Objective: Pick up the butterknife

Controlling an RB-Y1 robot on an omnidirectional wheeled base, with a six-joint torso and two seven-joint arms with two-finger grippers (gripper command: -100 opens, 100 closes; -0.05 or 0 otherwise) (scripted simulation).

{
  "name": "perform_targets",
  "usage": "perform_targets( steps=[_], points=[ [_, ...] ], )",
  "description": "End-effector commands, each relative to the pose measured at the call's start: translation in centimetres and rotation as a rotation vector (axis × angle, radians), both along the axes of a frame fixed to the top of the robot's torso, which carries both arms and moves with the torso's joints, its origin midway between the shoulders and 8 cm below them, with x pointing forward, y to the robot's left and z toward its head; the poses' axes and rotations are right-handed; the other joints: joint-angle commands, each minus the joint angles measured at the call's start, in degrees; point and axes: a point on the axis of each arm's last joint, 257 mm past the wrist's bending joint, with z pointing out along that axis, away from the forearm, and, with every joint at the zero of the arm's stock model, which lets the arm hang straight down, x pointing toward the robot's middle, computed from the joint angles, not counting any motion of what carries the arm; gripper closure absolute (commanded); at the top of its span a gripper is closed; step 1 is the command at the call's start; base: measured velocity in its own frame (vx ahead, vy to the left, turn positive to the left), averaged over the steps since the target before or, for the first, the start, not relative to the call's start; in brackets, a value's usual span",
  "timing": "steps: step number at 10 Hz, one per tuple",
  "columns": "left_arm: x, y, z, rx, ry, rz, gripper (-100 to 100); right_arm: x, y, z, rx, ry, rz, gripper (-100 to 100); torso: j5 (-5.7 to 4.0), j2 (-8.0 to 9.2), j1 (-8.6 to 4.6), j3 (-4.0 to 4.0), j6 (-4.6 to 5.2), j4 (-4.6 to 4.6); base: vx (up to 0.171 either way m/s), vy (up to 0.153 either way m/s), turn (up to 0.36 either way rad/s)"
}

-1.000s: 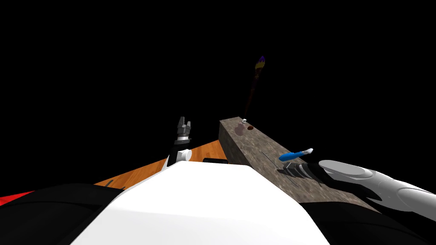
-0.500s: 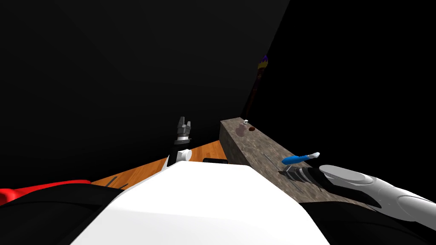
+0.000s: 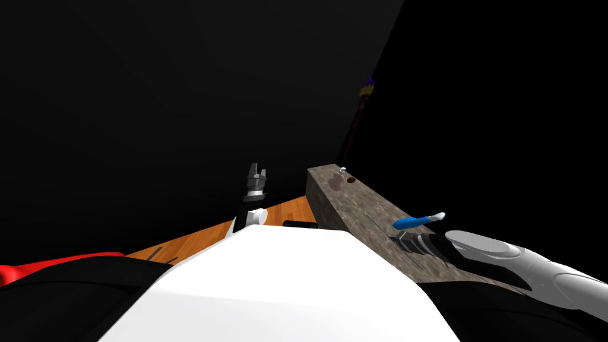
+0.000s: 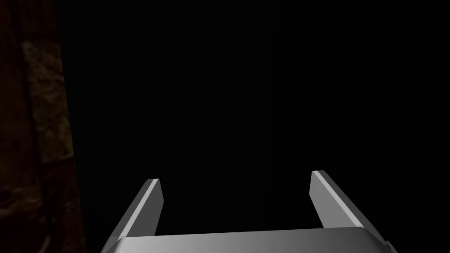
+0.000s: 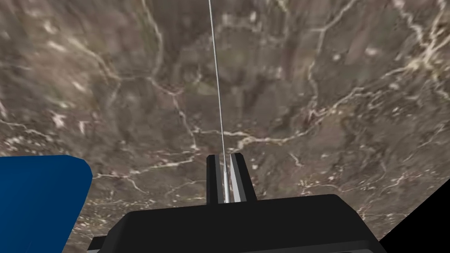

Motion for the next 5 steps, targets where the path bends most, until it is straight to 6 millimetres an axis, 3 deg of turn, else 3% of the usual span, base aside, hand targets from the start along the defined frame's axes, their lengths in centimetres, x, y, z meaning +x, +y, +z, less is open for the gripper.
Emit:
perform_targets(
  steps=[1,4,5],
  points=[
    [0.00,0.00,0.00,0.000,0.000,0.000,0,1.04,-0.05,1.07,-0.004,0.000,0.014,100,0.00,0.00,0.00,0.00,0.00,0.00,-0.018,0.003,-0.101],
    [0.00,0.00,0.00,0.000,0.000,0.000,0,1.62,-0.28,1.76,-0.006,0.000,0.023,100,0.04,0.13,0.06,0.08,0.04,0.03,-0.026,0.005,-0.052],
    [0.00,0.00,0.00,0.000,0.000,0.000,0,1.67,-0.27,1.84,-0.005,0.001,0.023,0,0.01,0.08,0.04,0.05,0.05,0.02,0.000,0.000,0.000]
  ],
)
